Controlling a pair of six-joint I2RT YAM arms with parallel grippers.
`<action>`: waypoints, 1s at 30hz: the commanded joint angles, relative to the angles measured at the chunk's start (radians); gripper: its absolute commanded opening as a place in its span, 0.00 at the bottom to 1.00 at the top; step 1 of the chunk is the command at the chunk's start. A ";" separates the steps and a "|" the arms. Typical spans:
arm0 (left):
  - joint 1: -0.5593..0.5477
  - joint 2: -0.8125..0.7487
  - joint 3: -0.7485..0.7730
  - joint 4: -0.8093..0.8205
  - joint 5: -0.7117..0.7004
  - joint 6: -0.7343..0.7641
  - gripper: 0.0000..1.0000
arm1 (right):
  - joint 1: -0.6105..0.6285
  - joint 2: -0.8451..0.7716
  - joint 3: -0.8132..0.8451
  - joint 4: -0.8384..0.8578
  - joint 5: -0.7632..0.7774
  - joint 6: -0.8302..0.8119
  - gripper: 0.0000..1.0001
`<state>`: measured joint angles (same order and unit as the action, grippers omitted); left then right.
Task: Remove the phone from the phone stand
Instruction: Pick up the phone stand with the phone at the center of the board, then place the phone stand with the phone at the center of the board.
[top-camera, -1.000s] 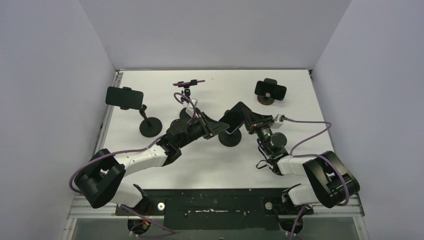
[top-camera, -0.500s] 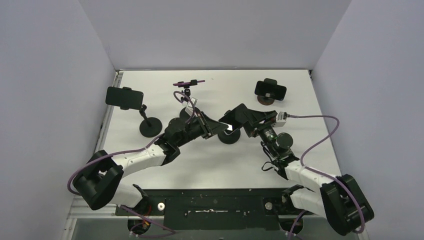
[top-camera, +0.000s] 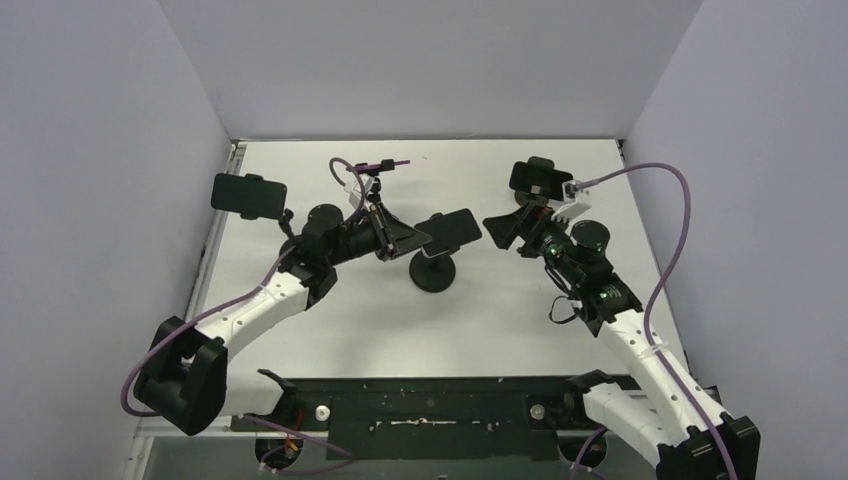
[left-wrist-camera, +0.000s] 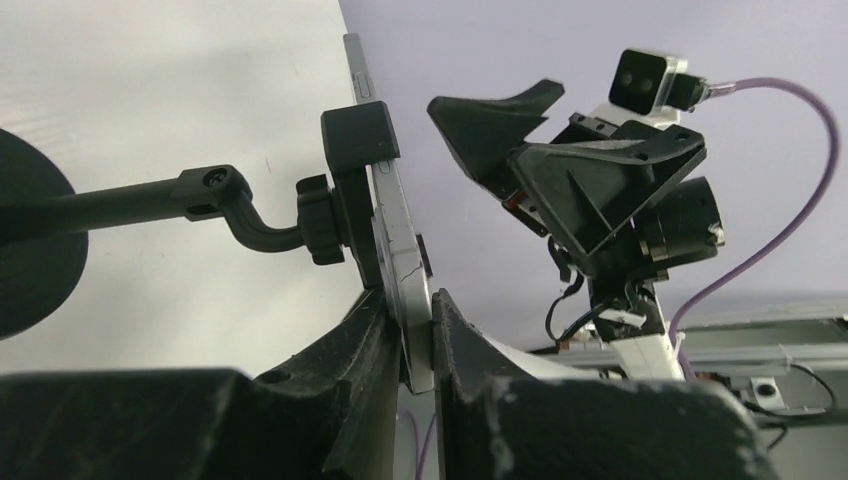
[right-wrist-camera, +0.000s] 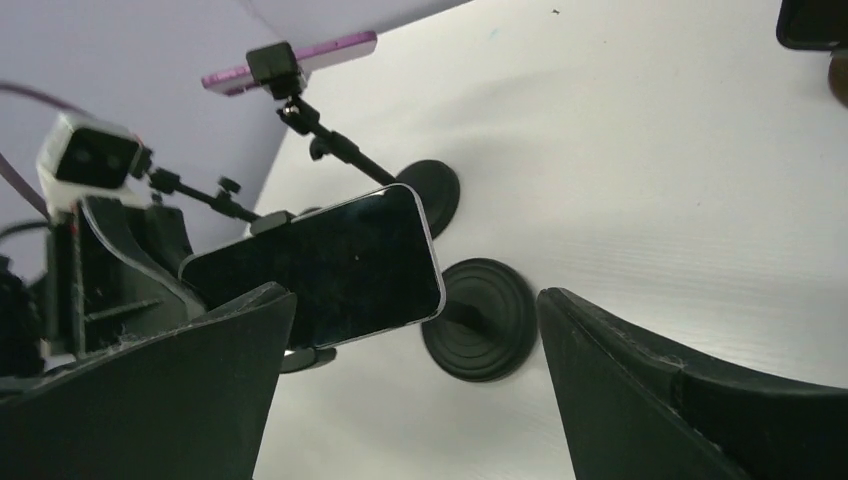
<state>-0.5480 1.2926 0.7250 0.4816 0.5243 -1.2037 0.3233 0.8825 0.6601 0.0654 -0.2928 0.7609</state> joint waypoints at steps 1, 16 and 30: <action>0.023 0.000 0.167 0.017 0.250 0.021 0.00 | 0.048 0.010 0.100 -0.179 -0.052 -0.393 0.96; -0.003 0.082 0.261 -0.148 0.466 0.257 0.00 | 0.447 0.083 0.447 -0.586 0.064 -1.055 1.00; 0.028 0.100 0.303 -0.178 0.590 0.320 0.00 | 0.469 0.032 0.403 -0.702 0.155 -1.078 1.00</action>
<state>-0.5354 1.4254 0.9546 0.2047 1.0168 -0.9131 0.7864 0.9260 1.0786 -0.6117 -0.1722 -0.3012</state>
